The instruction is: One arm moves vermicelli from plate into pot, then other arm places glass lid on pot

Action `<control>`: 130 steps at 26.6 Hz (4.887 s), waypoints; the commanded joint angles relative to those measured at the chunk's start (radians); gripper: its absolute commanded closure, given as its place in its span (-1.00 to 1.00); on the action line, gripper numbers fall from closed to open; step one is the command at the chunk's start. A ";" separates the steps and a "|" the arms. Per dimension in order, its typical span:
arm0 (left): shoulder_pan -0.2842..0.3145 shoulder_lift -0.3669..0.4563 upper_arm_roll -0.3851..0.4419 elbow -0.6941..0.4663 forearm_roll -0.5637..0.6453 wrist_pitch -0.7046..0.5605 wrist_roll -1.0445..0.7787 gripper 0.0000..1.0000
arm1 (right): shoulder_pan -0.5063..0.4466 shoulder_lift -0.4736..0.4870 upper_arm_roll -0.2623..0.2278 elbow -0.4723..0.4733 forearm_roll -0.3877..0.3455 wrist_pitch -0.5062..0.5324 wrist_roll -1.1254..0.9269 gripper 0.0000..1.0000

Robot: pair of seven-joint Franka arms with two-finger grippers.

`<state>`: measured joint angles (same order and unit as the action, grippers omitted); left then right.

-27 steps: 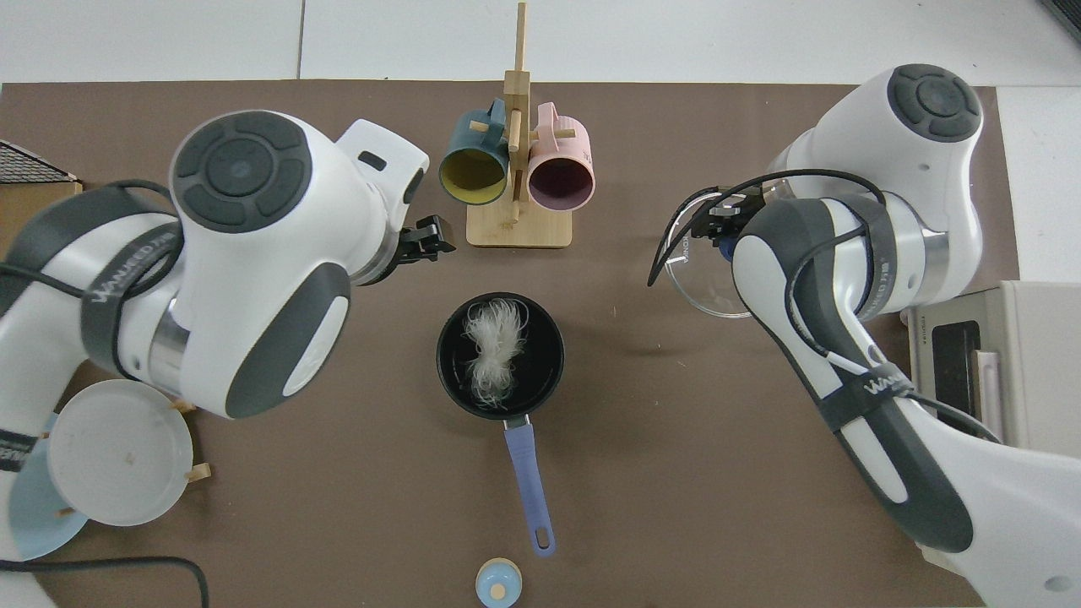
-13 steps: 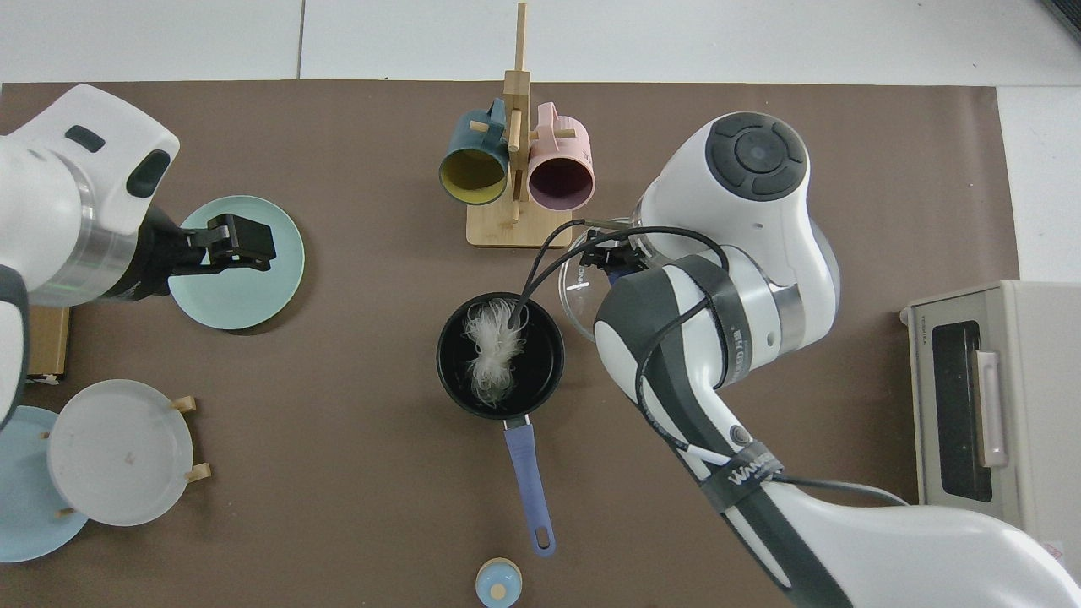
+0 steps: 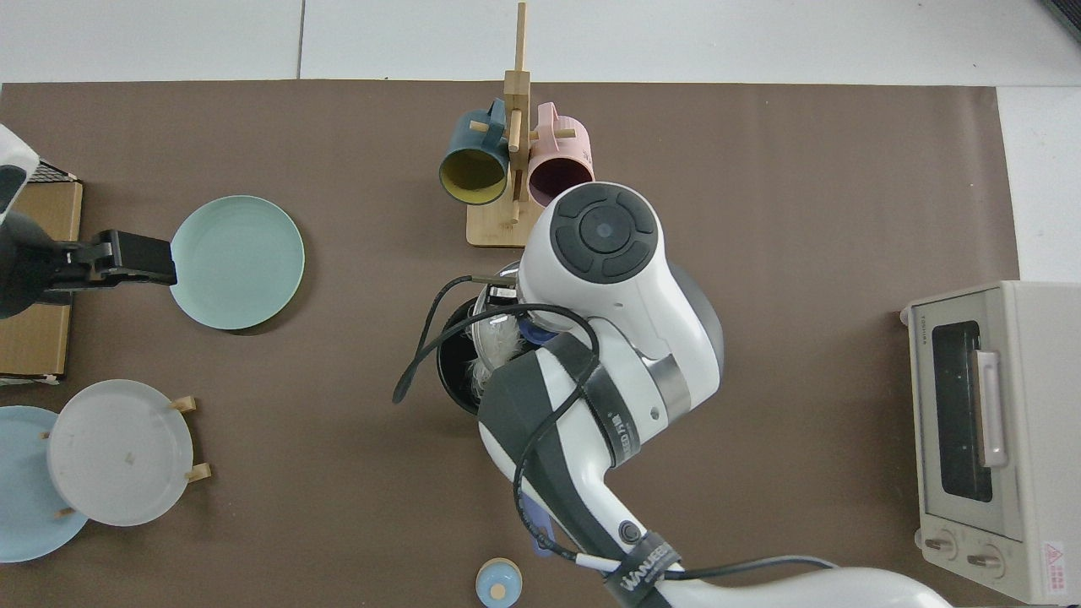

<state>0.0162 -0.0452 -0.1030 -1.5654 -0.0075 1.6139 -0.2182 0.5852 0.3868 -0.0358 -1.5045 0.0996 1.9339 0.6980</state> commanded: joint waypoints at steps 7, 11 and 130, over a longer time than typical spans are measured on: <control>-0.002 -0.039 0.101 -0.031 -0.128 -0.023 0.134 -1.00 | 0.084 0.064 -0.006 0.112 -0.004 -0.021 0.115 1.00; -0.010 -0.047 0.121 -0.036 -0.094 -0.031 0.164 -1.00 | 0.108 0.075 -0.006 0.119 -0.003 -0.035 0.138 1.00; -0.045 -0.041 0.055 -0.111 -0.029 -0.006 0.184 -1.00 | 0.099 0.003 -0.018 -0.117 0.052 0.214 0.156 -1.00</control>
<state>-0.0213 -0.0673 -0.0530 -1.6619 -0.0571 1.6042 -0.0363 0.6990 0.4044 -0.0627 -1.6281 0.1380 2.1409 0.8390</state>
